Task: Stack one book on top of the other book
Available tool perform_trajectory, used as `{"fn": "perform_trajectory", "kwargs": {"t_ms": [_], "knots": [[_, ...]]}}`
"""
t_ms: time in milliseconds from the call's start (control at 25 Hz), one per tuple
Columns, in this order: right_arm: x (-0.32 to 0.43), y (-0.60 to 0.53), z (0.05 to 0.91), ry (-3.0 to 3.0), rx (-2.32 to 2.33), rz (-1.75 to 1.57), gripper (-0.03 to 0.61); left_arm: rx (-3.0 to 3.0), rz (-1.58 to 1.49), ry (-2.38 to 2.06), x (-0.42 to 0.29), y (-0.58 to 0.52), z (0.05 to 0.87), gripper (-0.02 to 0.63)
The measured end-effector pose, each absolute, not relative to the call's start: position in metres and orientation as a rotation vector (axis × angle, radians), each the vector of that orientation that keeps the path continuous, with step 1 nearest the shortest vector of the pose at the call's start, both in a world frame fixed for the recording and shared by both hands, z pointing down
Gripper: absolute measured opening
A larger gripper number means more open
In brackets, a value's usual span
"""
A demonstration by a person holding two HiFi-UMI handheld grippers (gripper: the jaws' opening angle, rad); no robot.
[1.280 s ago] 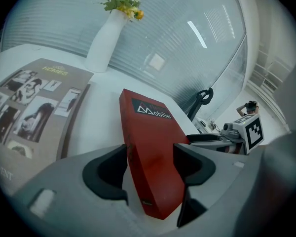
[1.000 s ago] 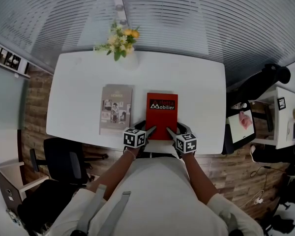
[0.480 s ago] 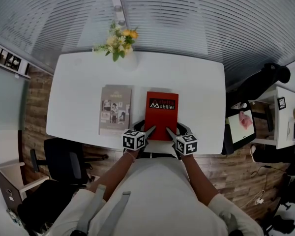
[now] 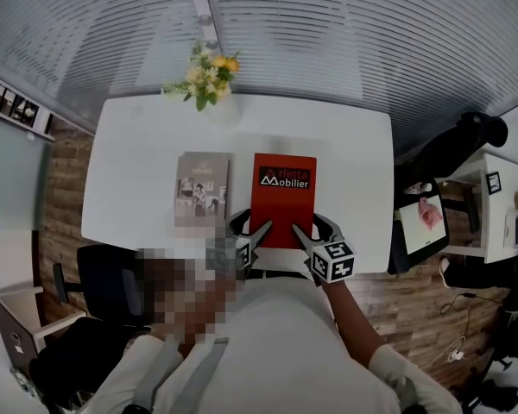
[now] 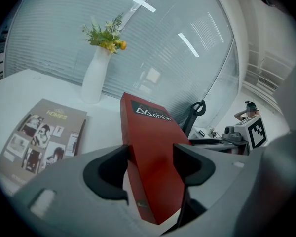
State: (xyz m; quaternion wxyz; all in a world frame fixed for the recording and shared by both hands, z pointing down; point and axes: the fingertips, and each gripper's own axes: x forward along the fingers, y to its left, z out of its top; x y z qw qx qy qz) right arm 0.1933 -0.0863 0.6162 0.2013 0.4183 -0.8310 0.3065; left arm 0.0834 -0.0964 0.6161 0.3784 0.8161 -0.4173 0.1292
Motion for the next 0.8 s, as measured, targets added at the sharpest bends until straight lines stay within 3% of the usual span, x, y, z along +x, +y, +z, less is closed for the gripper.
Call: {"fn": "perform_trajectory", "kwargs": {"t_ms": [480,800], "knots": [[0.191,-0.087,0.521,-2.403,1.231,0.742,0.245,2.168,0.169,-1.172,0.079,-0.1,0.518,0.293],[0.198,-0.084,0.51,-2.44,1.231,0.731,0.247,2.192,0.149,-1.23,0.085,-0.097,0.5,0.293]]}}
